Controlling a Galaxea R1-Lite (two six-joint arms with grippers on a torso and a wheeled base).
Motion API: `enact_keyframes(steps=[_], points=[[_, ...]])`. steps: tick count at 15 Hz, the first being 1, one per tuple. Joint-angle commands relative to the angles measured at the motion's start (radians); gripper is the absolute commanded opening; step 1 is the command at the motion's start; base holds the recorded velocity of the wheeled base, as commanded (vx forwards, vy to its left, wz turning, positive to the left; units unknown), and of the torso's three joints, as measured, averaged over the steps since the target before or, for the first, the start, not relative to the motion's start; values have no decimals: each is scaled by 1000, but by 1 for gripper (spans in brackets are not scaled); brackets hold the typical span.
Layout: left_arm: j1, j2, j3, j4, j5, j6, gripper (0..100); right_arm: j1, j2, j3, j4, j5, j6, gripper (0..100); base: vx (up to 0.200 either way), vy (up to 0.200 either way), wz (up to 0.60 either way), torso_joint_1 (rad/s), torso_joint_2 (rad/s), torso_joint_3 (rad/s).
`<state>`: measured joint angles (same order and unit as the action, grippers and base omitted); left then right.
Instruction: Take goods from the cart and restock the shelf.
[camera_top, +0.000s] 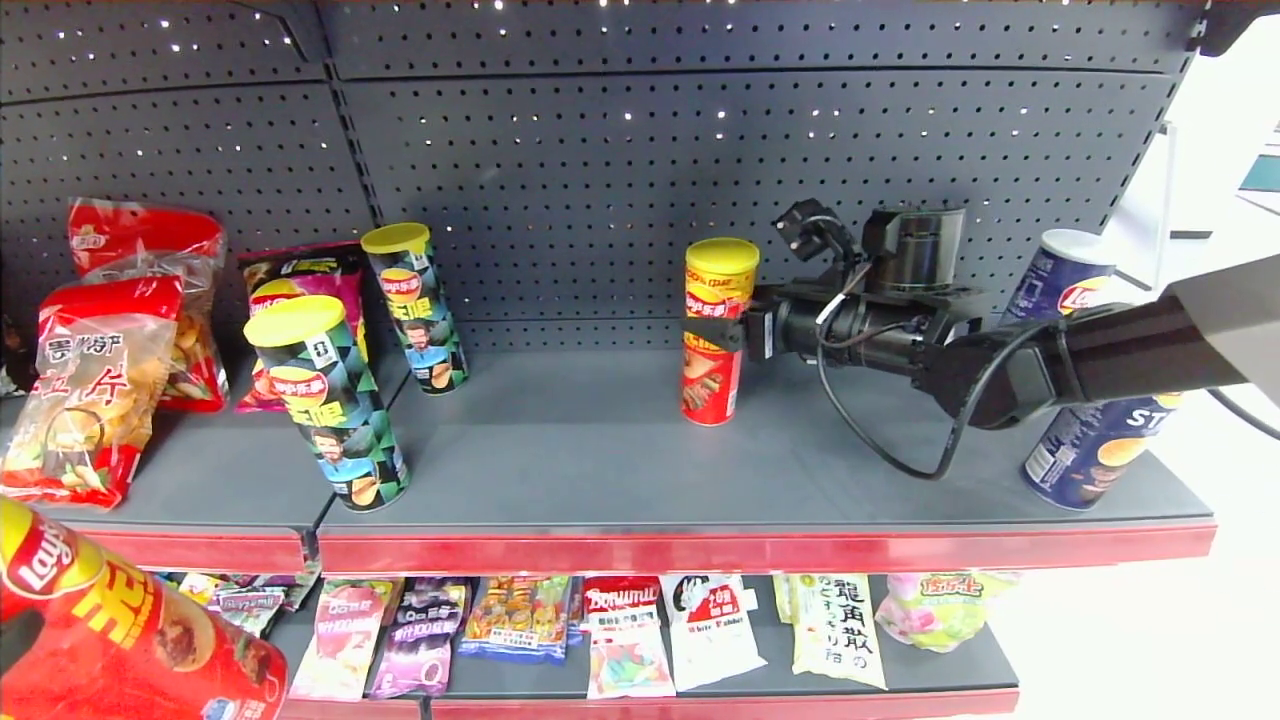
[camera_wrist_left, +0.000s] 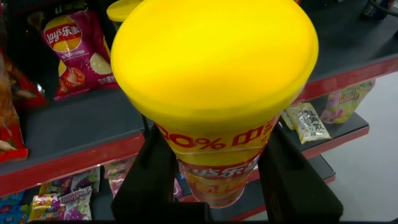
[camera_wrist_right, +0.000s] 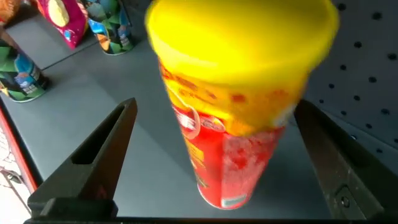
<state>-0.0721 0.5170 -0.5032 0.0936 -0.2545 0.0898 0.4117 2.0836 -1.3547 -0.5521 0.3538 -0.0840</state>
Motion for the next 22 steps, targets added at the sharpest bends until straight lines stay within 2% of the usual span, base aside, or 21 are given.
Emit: enact_keyframes(steps=[1, 9, 10, 16, 18, 20, 22], points=[[0, -2, -1, 0, 0, 1, 0, 4, 13, -29, 3, -7, 1, 100, 0, 0, 0, 0, 0, 0], [0, -2, 8, 0, 0, -1, 0, 35, 76, -119, -3, -99, 30, 100, 0, 0, 0, 0, 0, 0], [0, -2, 8, 1, 0, -1, 0, 35, 87, -130, -5, -108, 27, 0, 0, 0, 0, 0, 0, 0], [0, -2, 9, 1, 0, -1, 0, 45, 59, -129, -5, -92, 26, 0, 0, 0, 0, 0, 0, 0], [0, -2, 11, 1, 0, -1, 0, 45, 7, -101, -3, -32, 26, 0, 0, 0, 0, 0, 0, 0], [0, -2, 8, 1, 0, -1, 0, 39, -57, -43, 6, 71, 26, 0, 0, 0, 0, 0, 0, 0], [0, 1, 2, 1, -2, -1, 0, 30, -102, 3, 6, 105, 24, 0, 0, 0, 0, 0, 0, 0]])
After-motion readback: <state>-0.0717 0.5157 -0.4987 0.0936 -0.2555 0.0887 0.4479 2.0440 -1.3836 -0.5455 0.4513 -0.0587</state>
